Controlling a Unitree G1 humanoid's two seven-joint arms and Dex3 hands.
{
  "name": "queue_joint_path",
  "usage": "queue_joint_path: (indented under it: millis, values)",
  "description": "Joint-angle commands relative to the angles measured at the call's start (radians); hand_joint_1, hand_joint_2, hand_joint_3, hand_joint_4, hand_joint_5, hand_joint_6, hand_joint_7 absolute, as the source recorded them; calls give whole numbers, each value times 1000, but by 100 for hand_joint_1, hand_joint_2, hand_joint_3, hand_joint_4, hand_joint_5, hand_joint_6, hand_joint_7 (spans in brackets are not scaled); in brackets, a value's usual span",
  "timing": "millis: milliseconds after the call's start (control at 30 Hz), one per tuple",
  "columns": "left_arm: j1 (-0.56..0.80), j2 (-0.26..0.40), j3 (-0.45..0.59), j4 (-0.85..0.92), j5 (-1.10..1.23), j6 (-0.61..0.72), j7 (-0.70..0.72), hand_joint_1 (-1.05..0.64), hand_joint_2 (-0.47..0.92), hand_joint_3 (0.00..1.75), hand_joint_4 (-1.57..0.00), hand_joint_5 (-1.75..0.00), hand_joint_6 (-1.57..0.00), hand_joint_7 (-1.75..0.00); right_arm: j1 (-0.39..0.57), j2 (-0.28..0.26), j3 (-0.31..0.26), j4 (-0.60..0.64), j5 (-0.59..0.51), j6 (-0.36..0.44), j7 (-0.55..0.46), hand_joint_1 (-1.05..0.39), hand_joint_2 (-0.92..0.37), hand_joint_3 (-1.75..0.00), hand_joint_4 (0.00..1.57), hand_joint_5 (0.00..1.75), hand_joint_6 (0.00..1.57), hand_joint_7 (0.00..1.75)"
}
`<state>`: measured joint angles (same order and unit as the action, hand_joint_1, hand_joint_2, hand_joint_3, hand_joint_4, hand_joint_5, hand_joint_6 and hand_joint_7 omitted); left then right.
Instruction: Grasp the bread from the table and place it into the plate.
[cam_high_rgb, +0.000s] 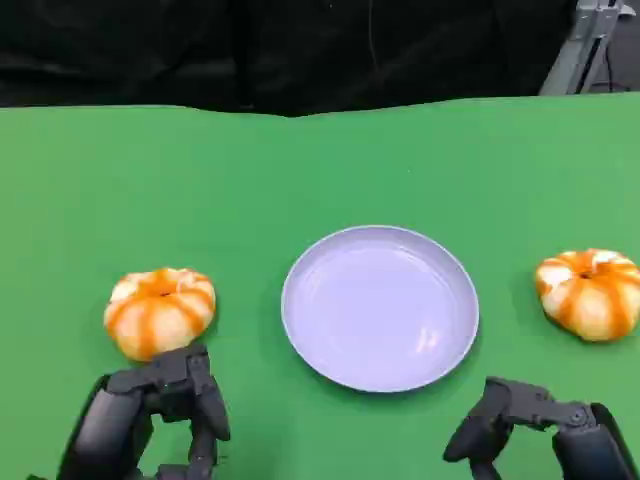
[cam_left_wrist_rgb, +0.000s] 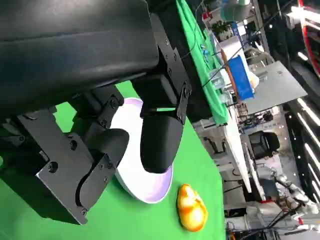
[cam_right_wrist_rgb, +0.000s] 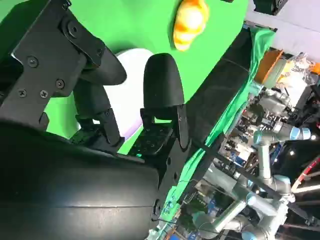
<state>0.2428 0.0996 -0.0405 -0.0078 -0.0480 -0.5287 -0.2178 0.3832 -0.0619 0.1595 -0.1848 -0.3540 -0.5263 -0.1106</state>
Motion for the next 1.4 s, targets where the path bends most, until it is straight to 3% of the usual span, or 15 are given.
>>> queue_joint_path:
  millis: [33,433,567,633,733,833,900,1067,1300,1400]
  values:
    - [-3,15,15,3,-3,-6,-2,10,15,175,-97,-174,-92,-159,-4,-4,-7,1,8,-5,-8,6,-13,-151,93,149,96,120]
    - [-20,19,25,16,-5,6,1,10,14,175,-95,-173,-92,-158,-21,4,-1,21,3,-5,-18,9,-12,-152,93,148,96,121]
    - [-45,41,32,15,4,51,-9,9,24,158,-84,-156,-81,-140,-42,6,-1,48,-4,-11,-29,9,-12,-153,93,149,96,121]
    - [-66,65,35,11,61,90,9,7,29,137,-78,-140,-75,-119,-53,6,-1,64,1,-15,-32,8,-12,-153,93,149,96,121]
    - [-90,106,45,-40,219,191,62,-4,47,88,-68,-115,-66,-76,-63,6,-1,80,3,-21,-36,9,-11,-154,93,149,96,122]
    - [-129,148,52,-99,366,319,95,-20,75,24,-61,-86,-65,-33,-76,9,0,95,2,-23,-39,10,-11,-156,93,150,96,123]
    - [-158,178,48,-110,449,367,112,-28,81,8,-59,-75,-66,-19,-82,10,2,100,5,-19,-38,11,-11,-156,93,150,95,123]
    - [-253,281,5,-69,647,454,110,-46,87,1,-53,-39,-52,-1,-98,7,0,120,6,-32,-43,11,-11,-157,93,151,95,125]
    - [-387,353,-87,58,792,523,83,-53,90,1,-41,-24,-36,0,-98,10,6,124,-1,-37,-48,15,-10,-157,94,149,95,124]
    - [-445,349,-135,120,829,576,61,-54,91,1,-36,-19,-33,0,-93,10,8,121,-13,-34,-54,14,-10,-156,94,148,96,124]
